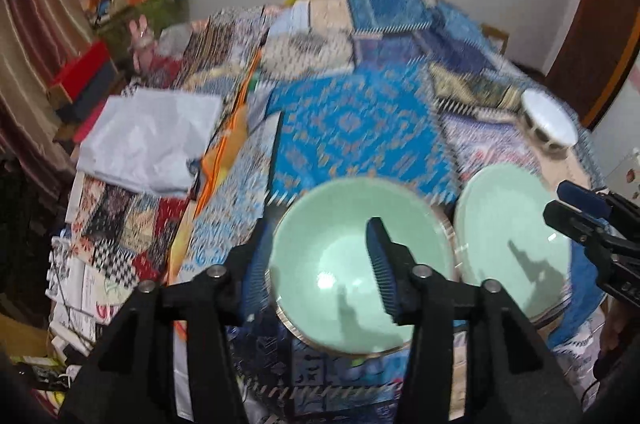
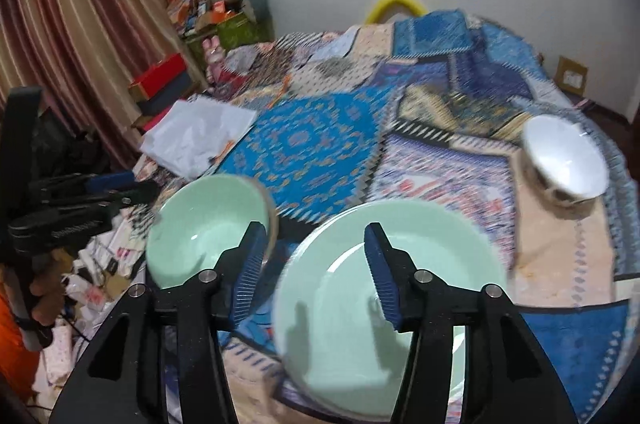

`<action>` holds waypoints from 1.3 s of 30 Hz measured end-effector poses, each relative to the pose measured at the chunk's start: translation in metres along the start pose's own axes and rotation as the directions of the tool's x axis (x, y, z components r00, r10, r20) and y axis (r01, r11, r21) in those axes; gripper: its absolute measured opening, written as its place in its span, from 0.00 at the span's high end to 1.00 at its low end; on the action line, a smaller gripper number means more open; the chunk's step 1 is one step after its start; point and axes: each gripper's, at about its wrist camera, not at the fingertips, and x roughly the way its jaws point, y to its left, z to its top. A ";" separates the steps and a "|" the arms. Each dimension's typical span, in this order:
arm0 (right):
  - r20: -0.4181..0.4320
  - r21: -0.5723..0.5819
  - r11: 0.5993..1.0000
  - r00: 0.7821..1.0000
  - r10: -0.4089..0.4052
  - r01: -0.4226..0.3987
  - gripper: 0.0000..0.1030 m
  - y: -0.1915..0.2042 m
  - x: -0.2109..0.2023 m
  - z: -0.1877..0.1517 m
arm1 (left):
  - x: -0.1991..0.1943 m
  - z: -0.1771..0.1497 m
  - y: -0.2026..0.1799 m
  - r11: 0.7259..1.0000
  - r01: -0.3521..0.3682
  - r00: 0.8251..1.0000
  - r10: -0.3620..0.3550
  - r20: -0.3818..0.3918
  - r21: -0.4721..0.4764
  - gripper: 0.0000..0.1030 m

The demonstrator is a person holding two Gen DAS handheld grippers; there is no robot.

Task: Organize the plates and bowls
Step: 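Move the left tool to the white bowl and grasp its rim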

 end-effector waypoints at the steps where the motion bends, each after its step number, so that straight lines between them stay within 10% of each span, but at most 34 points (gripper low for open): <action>1: 0.017 0.002 1.000 1.000 -0.014 0.014 0.44 -0.006 -0.007 0.002 | -0.006 0.003 -0.005 1.000 0.010 1.000 -0.010 0.022 0.004 0.46; 13: 0.131 0.057 0.979 0.971 -0.201 0.195 0.30 -0.077 -0.072 0.014 | -0.042 0.046 -0.095 0.985 0.108 0.975 -0.132 0.181 0.138 0.22; 29: 0.110 0.198 0.927 0.933 -0.344 0.318 0.30 -0.185 -0.084 0.015 | 0.036 0.095 -0.229 0.943 0.209 0.966 -0.240 0.093 0.260 0.22; 39: 0.067 0.286 0.911 0.942 -0.330 0.299 0.38 -0.247 -0.045 0.011 | 0.118 0.113 -0.294 0.915 0.244 0.968 -0.247 -0.031 0.322 0.39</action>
